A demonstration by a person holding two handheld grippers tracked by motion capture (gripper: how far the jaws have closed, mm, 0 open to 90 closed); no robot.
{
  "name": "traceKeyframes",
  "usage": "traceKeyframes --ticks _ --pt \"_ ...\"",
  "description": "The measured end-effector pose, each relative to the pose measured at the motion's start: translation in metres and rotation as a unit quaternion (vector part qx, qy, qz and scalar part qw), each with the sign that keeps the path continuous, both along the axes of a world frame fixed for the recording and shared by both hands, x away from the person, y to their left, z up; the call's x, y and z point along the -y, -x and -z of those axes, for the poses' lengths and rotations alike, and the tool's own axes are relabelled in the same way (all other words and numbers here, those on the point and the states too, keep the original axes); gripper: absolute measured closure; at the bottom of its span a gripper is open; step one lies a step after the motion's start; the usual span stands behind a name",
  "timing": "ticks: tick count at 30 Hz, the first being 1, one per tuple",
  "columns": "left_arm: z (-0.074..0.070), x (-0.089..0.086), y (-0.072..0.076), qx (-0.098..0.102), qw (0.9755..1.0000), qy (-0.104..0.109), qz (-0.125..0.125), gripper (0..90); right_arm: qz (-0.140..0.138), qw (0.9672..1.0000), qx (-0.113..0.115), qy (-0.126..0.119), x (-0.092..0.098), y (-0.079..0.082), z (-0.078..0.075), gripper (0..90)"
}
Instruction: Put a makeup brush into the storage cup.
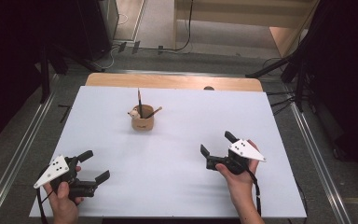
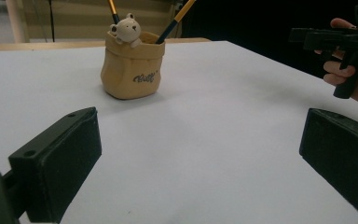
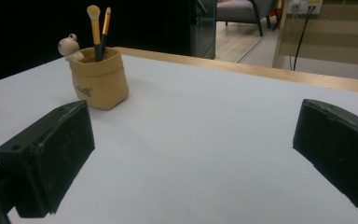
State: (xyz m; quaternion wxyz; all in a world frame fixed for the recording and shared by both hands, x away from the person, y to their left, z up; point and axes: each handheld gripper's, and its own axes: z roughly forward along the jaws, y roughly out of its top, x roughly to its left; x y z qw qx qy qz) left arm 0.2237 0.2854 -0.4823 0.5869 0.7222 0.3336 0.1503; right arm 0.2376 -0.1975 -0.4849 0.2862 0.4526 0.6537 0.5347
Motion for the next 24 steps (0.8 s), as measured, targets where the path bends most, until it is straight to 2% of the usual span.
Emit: traceKeyframes --ticks 24 --pt "-0.001 0.001 0.001 0.002 1.0 -0.006 0.0 0.0 0.04 0.9991 -0.006 0.01 0.047 0.021 0.007 0.0"
